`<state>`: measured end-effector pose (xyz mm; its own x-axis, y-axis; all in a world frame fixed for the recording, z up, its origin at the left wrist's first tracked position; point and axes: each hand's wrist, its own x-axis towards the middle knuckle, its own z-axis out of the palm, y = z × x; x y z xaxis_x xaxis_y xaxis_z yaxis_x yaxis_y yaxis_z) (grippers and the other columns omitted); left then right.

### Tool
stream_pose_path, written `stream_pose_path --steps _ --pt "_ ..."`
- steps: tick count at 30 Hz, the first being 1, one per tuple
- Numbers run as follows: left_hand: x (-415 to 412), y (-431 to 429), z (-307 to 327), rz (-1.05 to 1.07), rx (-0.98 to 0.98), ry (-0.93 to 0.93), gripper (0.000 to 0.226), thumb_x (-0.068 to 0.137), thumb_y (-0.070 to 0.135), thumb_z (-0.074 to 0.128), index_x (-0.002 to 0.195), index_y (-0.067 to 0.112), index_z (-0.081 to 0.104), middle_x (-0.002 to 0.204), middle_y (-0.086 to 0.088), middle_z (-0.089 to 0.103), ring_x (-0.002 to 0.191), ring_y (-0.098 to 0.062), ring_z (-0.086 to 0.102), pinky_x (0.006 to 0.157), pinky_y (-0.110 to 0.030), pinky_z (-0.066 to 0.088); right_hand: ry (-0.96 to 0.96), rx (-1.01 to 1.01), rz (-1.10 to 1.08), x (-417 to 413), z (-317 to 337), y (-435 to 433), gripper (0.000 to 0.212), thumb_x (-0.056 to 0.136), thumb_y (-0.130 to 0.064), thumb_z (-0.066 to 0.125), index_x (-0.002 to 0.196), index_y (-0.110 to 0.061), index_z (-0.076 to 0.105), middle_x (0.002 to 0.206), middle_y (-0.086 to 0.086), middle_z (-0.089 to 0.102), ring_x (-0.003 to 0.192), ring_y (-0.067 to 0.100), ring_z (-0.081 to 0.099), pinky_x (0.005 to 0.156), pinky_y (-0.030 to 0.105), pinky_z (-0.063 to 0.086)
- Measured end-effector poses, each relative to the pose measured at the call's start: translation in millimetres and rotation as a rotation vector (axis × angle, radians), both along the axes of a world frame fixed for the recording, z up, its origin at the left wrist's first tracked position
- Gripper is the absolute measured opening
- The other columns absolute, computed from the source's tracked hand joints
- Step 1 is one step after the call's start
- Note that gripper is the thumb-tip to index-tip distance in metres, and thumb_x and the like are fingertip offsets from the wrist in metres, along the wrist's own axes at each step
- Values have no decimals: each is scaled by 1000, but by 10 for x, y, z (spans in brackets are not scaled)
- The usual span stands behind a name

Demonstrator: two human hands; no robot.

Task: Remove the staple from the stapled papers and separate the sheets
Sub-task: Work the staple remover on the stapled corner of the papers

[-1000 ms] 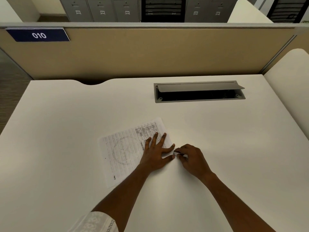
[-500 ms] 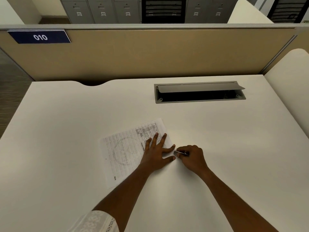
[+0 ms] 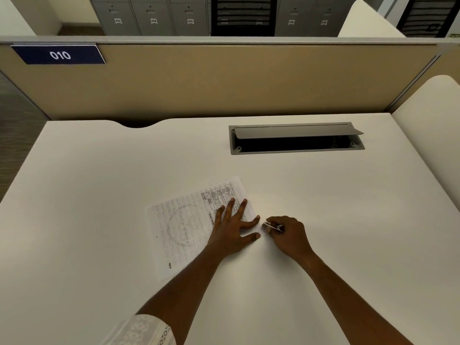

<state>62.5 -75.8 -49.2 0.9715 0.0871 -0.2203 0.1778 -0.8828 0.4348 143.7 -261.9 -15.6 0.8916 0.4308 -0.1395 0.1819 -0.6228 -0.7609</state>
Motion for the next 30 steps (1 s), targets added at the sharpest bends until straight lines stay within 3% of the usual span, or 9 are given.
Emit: stream_pose_path --steps 4,6,9,15,24,30 --pt "-7 -2 -17 10 -5 -31 54 95 69 44 146 54 41 171 8 -3 157 -25 -15 125 -51 -8 -251 -118 178 -132 -116 -77 20 86 -9 72 101 -22 76 94 -5 70 86 17 66 74 34 56" --pt "-13 2 -14 15 -33 -45 50 95 66 48 143 56 44 171 8 -3 157 -24 -15 124 -49 -10 -340 -175 210 -149 -120 -77 23 86 -9 71 102 -25 75 94 -7 68 84 18 64 70 38 53" --pt "-12 18 -17 11 -66 -59 43 96 61 51 138 57 50 171 8 -2 157 -23 -15 124 -49 -10 -413 -216 247 -144 -116 -81 27 82 -6 73 102 -24 73 96 -7 68 84 20 64 66 38 50" --pt "2 25 -33 12 -89 -65 39 95 62 54 134 59 54 171 9 -2 156 -22 -17 123 -47 -12 -446 -231 290 -123 -116 -55 32 84 -10 68 110 -28 72 98 -10 69 89 17 64 73 32 41" --pt "9 30 21 -8 -76 -26 36 96 63 49 131 58 57 171 8 -6 157 -25 -17 124 -50 -11 -464 -144 325 -101 -97 -46 34 78 -3 74 104 -25 73 97 -10 71 90 19 65 76 40 49" --pt "14 12 70 -15 -55 5 35 97 63 48 130 57 58 171 7 -7 157 -27 -17 125 -52 -9 -555 -107 348 -141 -140 -83 30 79 -2 77 102 -21 73 98 -8 71 95 18 64 84 37 47"
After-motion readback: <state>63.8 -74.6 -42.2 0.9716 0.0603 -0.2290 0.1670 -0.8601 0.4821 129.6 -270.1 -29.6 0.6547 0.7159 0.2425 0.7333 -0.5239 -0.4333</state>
